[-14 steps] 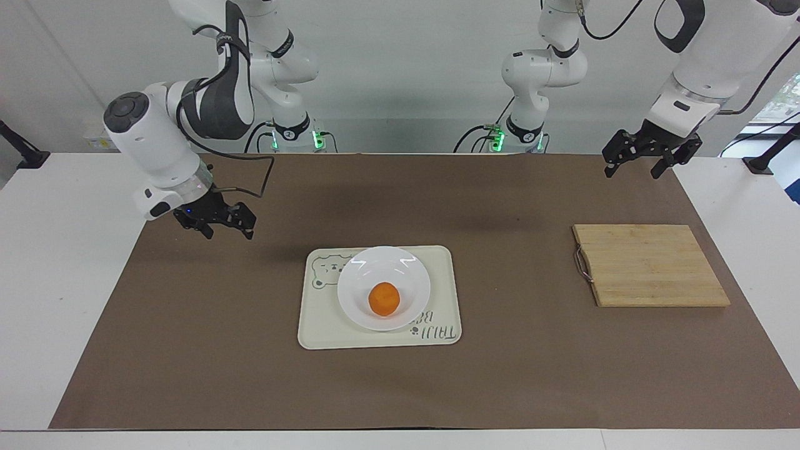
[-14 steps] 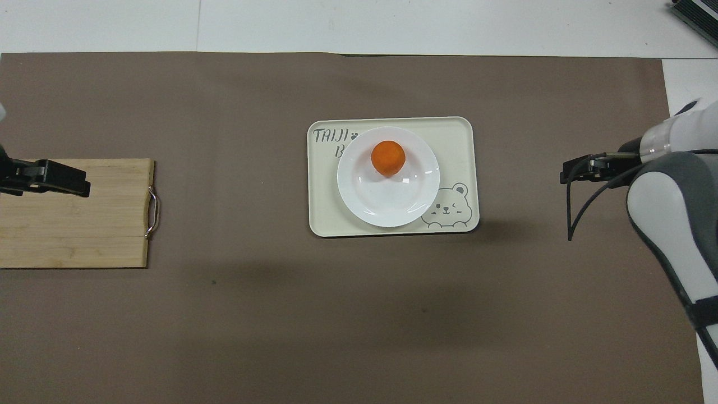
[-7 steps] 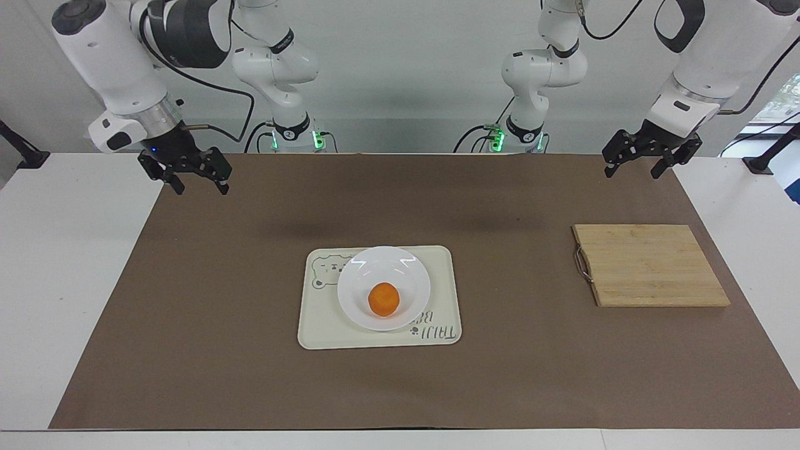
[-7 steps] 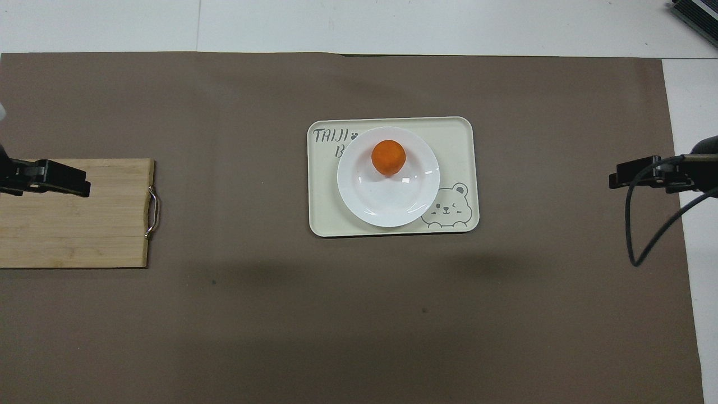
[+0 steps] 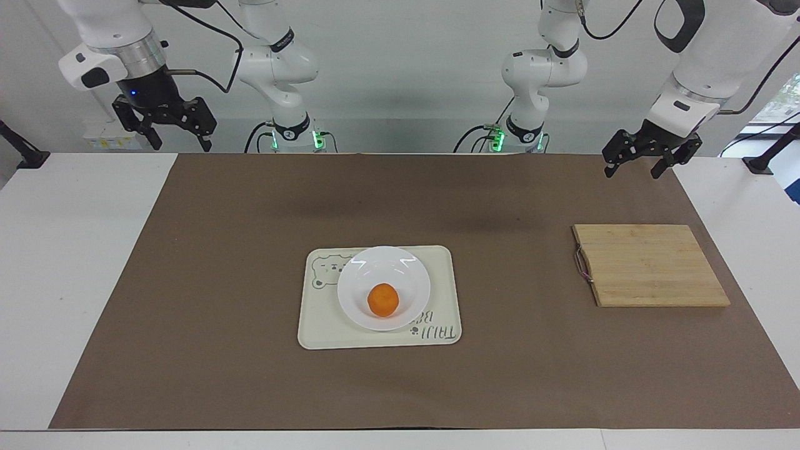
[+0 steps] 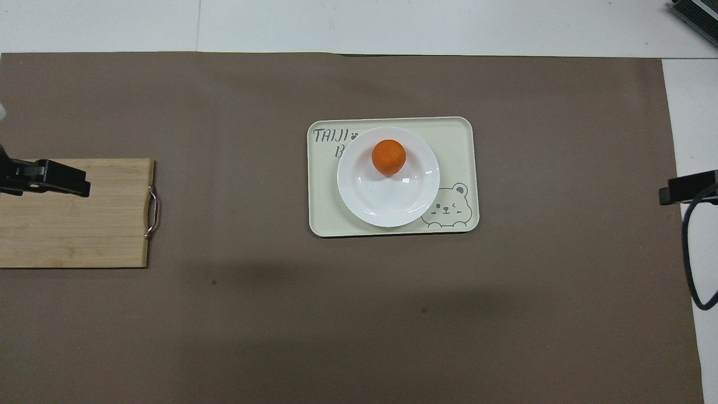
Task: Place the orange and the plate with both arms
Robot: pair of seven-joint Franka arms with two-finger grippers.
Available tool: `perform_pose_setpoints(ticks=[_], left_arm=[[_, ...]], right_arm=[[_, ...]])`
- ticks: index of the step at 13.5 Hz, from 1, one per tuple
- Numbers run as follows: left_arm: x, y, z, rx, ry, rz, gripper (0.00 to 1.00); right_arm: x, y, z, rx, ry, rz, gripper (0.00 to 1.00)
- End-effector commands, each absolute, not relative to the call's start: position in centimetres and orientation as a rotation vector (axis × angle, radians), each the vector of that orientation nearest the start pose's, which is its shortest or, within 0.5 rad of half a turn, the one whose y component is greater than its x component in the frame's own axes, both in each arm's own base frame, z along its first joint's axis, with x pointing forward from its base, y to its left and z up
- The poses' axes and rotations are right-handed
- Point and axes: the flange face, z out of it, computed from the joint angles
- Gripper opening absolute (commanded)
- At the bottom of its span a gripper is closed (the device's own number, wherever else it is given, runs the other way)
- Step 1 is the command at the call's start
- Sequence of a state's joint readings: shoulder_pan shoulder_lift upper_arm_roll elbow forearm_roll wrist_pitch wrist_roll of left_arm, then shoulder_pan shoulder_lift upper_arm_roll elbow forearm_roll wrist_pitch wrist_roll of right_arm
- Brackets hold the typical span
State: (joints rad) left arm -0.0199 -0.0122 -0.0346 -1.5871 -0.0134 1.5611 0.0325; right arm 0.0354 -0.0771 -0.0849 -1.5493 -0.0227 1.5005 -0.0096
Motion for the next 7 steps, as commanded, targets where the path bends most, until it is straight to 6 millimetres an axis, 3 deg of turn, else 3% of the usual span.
perform_pose_setpoints(ticks=[1, 7], left_arm=[[55.1, -2.9, 62.5, -3.144, 0.152, 0.012, 1.0], [55.1, -2.9, 62.5, -3.144, 0.152, 0.012, 1.0]], right_arm=[[51.7, -2.5, 66.3, -3.183, 0.078, -0.028, 1.0], [51.4, -2.4, 65.2, -3.17, 0.053, -0.008, 1.0]])
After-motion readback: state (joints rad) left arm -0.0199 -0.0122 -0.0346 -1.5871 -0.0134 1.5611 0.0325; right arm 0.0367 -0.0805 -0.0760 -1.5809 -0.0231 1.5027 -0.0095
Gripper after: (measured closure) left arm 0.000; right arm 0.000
